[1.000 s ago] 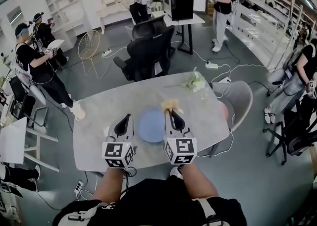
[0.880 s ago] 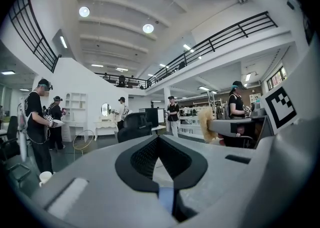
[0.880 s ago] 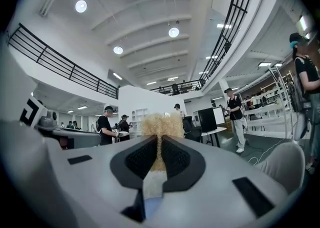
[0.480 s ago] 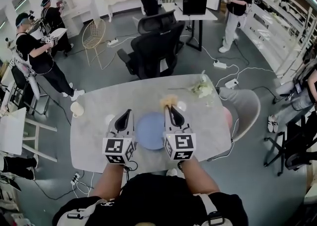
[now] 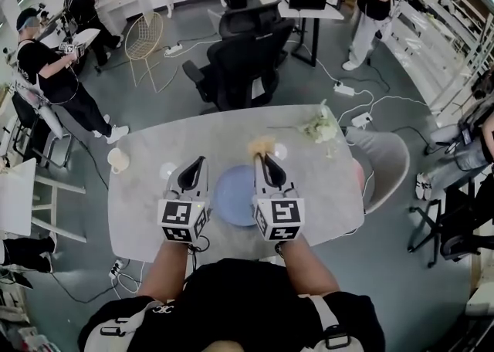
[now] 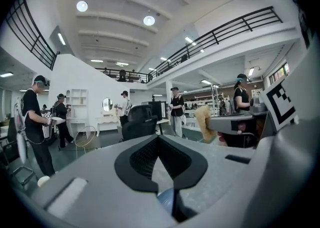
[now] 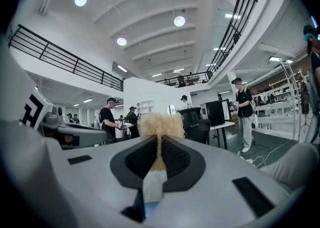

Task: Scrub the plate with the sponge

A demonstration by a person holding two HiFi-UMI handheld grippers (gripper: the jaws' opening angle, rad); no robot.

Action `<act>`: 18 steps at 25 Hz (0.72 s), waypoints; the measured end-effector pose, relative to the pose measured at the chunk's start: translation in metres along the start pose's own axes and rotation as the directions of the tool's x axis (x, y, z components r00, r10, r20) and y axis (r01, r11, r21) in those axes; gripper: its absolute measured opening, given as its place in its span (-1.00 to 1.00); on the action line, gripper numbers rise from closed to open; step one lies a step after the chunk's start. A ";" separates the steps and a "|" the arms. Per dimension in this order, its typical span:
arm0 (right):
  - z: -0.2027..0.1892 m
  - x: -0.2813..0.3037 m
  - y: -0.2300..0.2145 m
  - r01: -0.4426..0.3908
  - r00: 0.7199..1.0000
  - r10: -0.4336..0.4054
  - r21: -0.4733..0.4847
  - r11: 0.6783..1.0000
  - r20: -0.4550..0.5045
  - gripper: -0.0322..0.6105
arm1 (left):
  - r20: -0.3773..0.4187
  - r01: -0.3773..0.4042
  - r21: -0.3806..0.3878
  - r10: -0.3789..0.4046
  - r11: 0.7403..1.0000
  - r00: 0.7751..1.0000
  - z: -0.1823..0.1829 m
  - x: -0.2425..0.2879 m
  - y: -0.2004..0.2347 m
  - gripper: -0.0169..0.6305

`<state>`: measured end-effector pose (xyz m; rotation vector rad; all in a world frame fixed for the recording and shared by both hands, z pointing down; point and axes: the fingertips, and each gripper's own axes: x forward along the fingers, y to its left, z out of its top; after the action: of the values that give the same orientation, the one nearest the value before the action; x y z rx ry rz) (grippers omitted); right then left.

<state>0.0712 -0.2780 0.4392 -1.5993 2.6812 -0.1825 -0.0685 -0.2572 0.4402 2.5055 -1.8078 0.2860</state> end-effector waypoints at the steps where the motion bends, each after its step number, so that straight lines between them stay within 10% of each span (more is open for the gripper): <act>1: -0.001 0.001 0.002 -0.001 1.000 0.001 -0.002 1.000 -0.002 -0.81 | -0.021 0.010 0.007 -0.010 1.000 1.000 -0.006 0.002 0.000 -0.95; 18: -0.032 -0.007 -0.010 0.063 0.992 -0.067 -0.036 0.997 -0.104 -0.81 | -0.384 0.047 -0.063 -0.068 0.997 0.921 -0.170 0.029 0.005 -0.75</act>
<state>0.0808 -0.2734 0.4718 -1.7356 2.7240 -0.2313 -0.0858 -0.2623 0.6113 2.2584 -1.5609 0.6672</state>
